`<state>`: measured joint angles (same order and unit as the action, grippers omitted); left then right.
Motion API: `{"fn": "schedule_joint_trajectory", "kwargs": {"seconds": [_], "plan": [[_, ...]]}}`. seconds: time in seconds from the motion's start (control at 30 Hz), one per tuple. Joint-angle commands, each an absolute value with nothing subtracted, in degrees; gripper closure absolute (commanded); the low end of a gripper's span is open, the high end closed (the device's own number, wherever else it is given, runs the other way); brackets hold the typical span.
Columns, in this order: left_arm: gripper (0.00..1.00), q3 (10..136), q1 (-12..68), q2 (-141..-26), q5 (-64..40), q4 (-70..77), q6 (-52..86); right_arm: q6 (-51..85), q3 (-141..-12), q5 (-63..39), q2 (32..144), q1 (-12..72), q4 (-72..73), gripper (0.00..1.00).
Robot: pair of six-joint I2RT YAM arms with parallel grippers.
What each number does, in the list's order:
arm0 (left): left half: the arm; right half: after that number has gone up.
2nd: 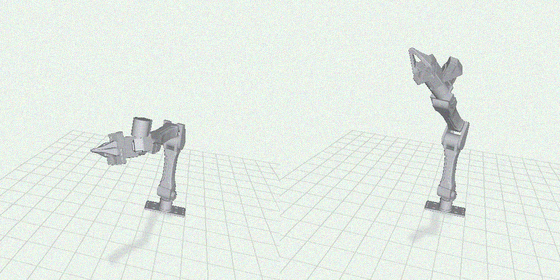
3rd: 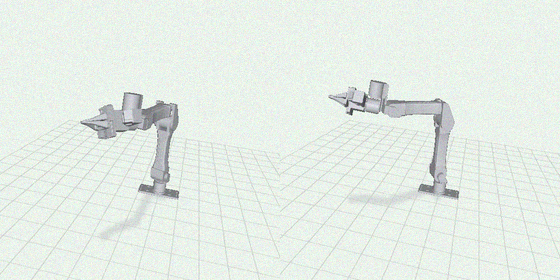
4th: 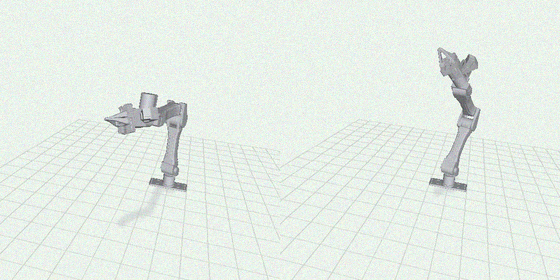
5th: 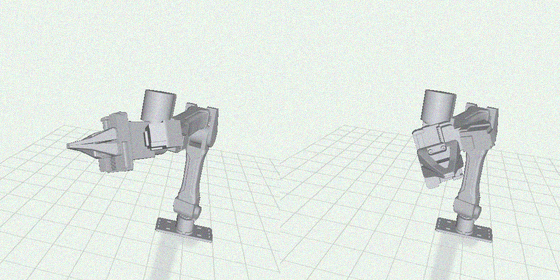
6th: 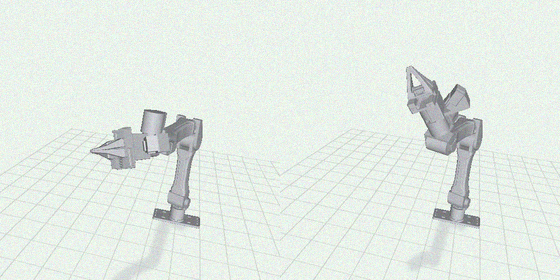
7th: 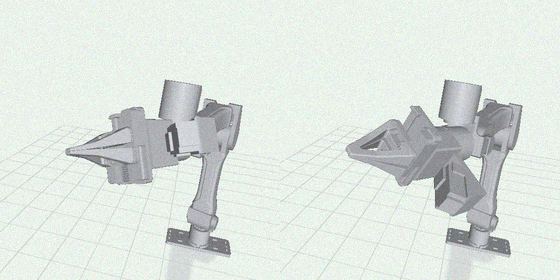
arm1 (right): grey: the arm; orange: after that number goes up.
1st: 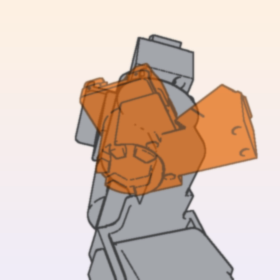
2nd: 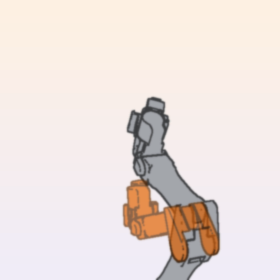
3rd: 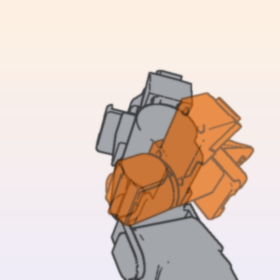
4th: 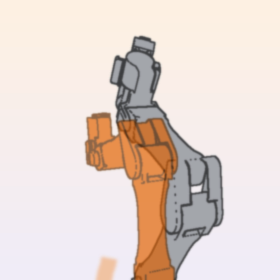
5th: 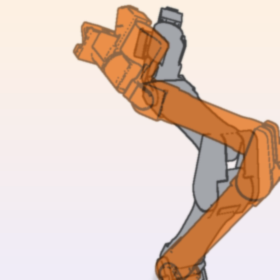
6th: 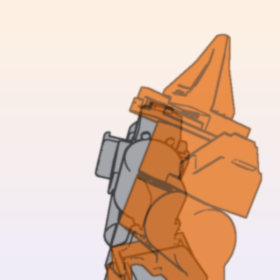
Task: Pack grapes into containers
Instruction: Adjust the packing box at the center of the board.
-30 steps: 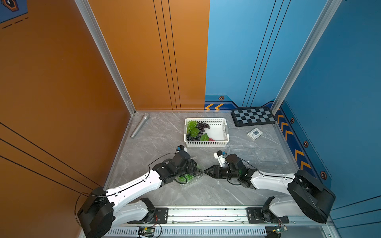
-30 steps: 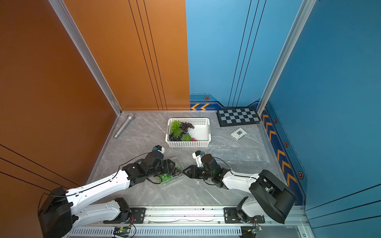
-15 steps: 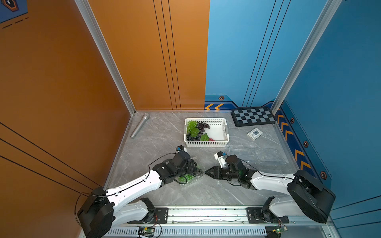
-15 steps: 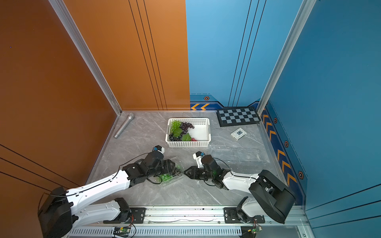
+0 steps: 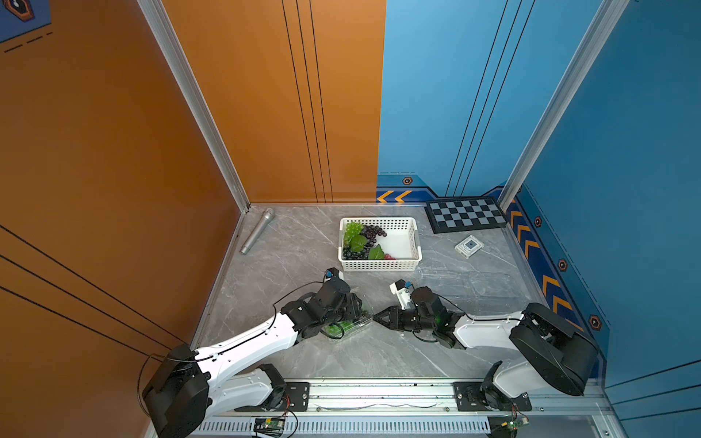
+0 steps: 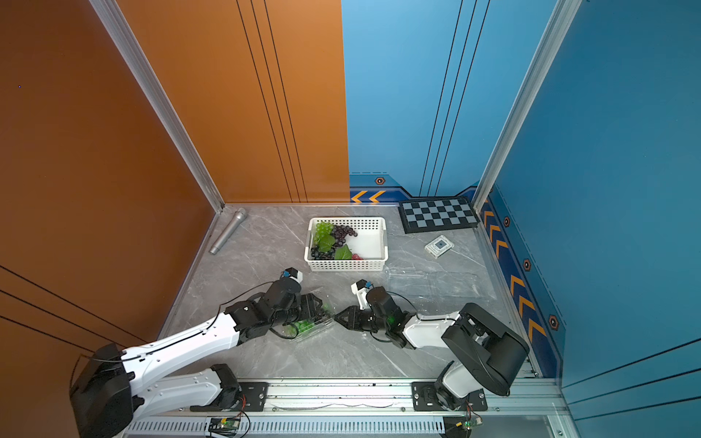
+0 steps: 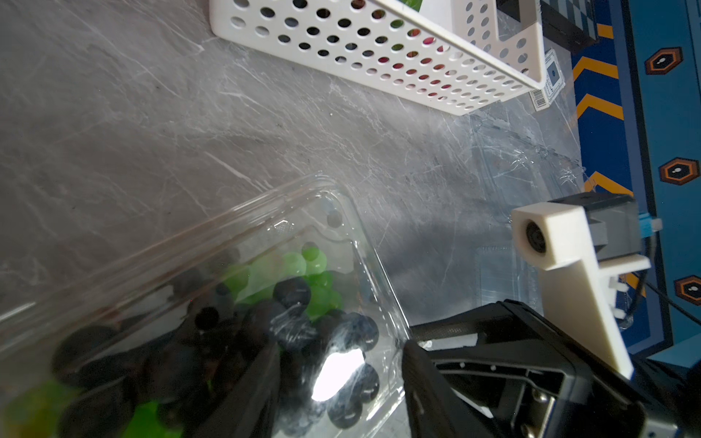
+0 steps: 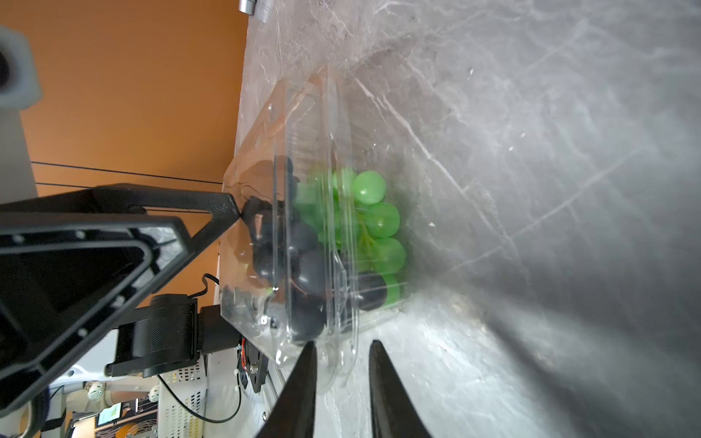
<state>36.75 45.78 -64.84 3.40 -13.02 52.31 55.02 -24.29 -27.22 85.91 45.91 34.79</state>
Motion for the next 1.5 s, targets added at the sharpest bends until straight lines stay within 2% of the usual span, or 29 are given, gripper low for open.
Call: {"fn": "schedule_joint_trajectory", "kwargs": {"seconds": [0.0,0.53,1.47], "plan": [[0.46,35.6,46.49,-64.6,3.6,-13.53,52.91,56.15,-23.48,-27.07,87.14,46.58,36.79,0.76],[0.47,34.81,46.49,-64.16,3.69,-13.49,53.26,59.77,-22.15,-27.35,91.93,47.2,46.03,0.83],[0.46,32.88,46.73,-62.68,4.13,-13.53,54.05,61.17,-22.41,-26.19,94.84,49.13,49.13,0.87]]}}
